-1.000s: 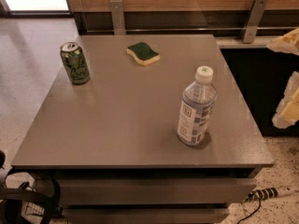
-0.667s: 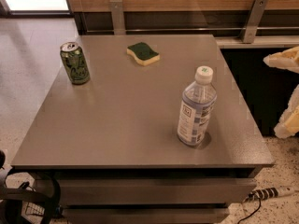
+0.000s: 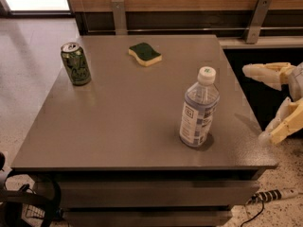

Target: Move blue plastic bottle near sponge

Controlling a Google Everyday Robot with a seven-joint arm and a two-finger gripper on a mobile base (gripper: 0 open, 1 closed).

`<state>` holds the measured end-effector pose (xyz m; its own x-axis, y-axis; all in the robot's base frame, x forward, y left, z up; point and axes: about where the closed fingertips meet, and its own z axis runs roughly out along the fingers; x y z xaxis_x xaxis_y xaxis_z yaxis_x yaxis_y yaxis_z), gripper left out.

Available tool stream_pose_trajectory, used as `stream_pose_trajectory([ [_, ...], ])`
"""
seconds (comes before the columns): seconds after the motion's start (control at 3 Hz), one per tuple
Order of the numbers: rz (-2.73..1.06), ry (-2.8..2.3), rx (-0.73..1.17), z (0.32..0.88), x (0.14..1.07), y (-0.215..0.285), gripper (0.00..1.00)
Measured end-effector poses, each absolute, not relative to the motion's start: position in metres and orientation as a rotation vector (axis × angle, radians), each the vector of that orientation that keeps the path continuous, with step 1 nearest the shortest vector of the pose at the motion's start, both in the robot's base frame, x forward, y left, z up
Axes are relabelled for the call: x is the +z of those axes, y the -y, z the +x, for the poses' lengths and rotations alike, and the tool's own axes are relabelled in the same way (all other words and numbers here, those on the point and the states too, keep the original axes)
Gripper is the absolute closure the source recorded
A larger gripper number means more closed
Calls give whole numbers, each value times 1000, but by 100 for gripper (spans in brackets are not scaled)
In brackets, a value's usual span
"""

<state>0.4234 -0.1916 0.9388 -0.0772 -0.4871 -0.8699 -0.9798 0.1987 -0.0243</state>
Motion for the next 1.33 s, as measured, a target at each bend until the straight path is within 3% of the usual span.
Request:
stream_pose_trajectory([
  [1.33,-1239,-1455,870,428,940,149,0],
])
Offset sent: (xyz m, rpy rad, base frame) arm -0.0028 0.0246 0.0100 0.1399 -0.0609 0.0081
